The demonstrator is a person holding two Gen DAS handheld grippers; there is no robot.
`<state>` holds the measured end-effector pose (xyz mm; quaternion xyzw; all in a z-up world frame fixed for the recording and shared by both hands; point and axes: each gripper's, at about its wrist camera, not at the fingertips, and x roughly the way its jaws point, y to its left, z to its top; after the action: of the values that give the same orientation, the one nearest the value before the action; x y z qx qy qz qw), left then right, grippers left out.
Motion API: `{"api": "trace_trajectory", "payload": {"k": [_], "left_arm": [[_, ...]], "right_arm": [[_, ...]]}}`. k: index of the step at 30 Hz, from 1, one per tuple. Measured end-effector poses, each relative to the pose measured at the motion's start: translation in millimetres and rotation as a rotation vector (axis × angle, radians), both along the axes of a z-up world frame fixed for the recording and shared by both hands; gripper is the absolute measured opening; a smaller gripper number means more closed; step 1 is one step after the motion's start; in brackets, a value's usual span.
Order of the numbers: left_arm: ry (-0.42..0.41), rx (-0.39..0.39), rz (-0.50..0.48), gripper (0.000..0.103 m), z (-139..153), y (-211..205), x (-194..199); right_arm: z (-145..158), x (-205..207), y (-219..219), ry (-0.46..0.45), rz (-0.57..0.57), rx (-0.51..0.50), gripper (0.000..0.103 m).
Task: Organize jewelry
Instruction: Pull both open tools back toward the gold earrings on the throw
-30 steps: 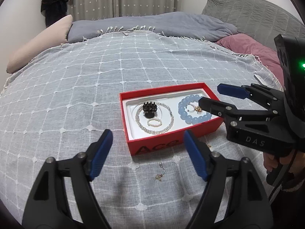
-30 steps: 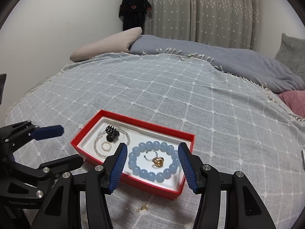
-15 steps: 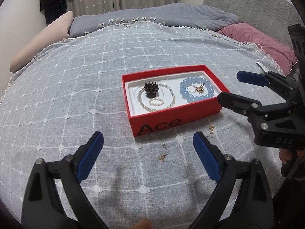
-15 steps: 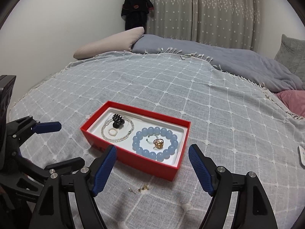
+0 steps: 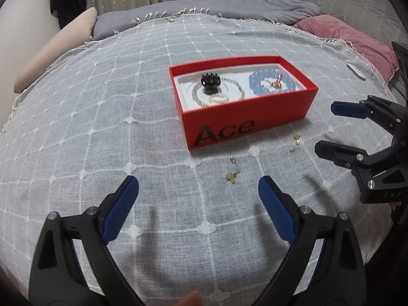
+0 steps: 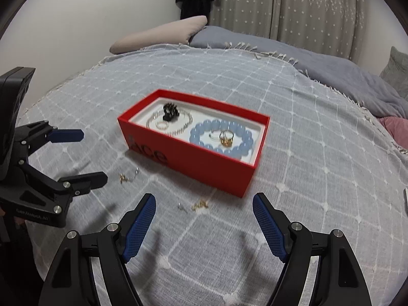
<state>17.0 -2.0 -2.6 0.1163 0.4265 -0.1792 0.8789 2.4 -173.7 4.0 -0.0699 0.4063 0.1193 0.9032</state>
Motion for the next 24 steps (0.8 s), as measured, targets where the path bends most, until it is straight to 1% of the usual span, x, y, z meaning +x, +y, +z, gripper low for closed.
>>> {"api": "trace_trajectory", "payload": {"k": [7,16,17,22,24], "left_arm": [[0.050,0.022,-0.049,0.095,-17.0,-6.6,-5.2],[0.114,-0.018,-0.062,0.094,-27.7,-9.1,-1.4],[0.117,-0.024,-0.062,0.093,-27.6,-9.6,-0.5],[0.114,-0.056,-0.076,0.079,-24.5,-9.2,1.1],[0.111,-0.071,-0.084,0.070,-22.7,-9.5,2.3]], "right_arm": [[-17.8,-4.6,-3.7,0.040,0.019,0.002,0.080],[-33.8,-2.8,-4.2,0.083,0.029,-0.003,0.080],[-35.0,-2.5,-4.3,0.086,0.030,-0.003,0.080],[-34.1,-0.9,-5.4,0.081,0.029,0.006,0.079],[-32.5,0.4,-6.6,0.074,0.024,0.016,0.079]]}}
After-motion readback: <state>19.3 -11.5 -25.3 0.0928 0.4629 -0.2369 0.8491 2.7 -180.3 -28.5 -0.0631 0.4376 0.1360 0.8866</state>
